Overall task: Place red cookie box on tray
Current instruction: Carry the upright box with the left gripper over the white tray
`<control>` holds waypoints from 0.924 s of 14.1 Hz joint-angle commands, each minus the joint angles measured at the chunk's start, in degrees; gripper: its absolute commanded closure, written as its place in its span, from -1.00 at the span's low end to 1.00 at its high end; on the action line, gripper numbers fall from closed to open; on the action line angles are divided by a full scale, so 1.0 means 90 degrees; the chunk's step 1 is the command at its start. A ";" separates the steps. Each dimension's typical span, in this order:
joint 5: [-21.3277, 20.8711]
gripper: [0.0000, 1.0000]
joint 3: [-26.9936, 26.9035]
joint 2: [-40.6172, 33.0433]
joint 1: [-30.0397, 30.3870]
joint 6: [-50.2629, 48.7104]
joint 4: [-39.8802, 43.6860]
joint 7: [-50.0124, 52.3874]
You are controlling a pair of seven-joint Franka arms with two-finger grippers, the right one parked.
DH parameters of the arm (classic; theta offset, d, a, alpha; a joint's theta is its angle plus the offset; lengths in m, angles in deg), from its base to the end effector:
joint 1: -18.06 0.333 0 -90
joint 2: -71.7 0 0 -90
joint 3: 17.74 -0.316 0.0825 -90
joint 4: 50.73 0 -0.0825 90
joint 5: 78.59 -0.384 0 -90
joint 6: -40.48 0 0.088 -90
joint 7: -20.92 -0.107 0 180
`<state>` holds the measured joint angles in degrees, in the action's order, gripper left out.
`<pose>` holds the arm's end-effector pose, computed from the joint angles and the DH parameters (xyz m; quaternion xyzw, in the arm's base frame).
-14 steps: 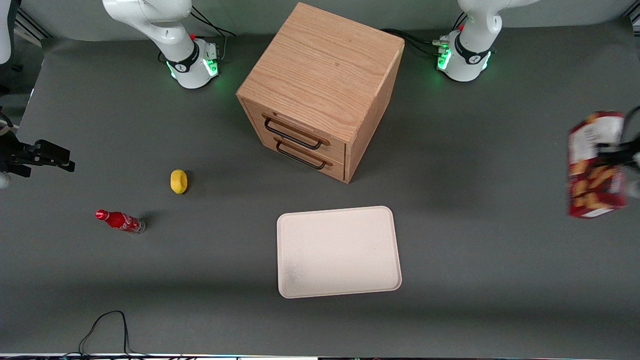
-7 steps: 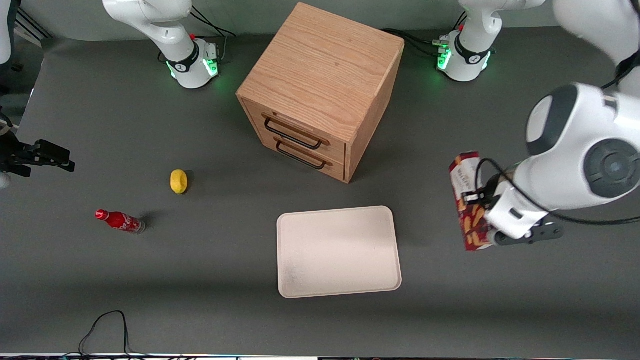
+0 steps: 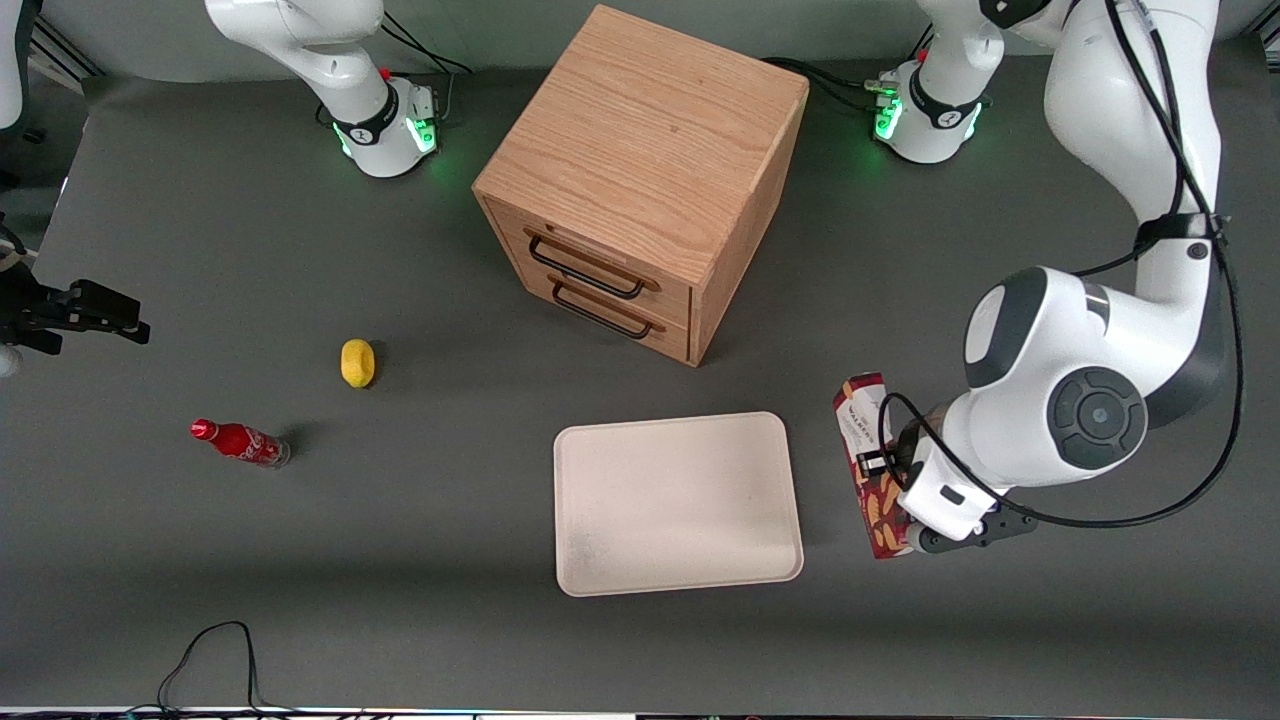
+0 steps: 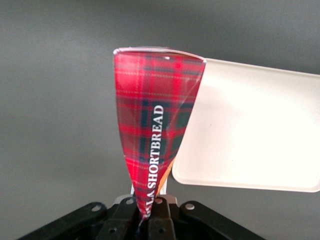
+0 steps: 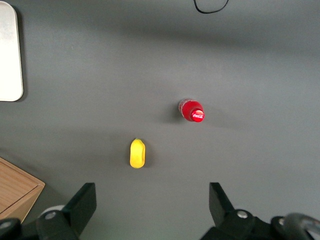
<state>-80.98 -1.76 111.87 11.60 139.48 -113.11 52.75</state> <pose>0.7061 -0.2200 0.4184 0.9916 0.1076 -0.0482 0.0531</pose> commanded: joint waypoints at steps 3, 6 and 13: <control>0.0060 1.00 -0.0047 0.0389 -0.0346 0.0453 0.0300 0.0545; 0.0041 1.00 -0.0066 0.0623 -0.0629 0.0864 0.0320 0.0946; -0.0018 1.00 -0.0086 0.1258 -0.0875 0.1461 0.0300 0.1064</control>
<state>-80.92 -1.76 121.06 4.85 152.63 -113.04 61.54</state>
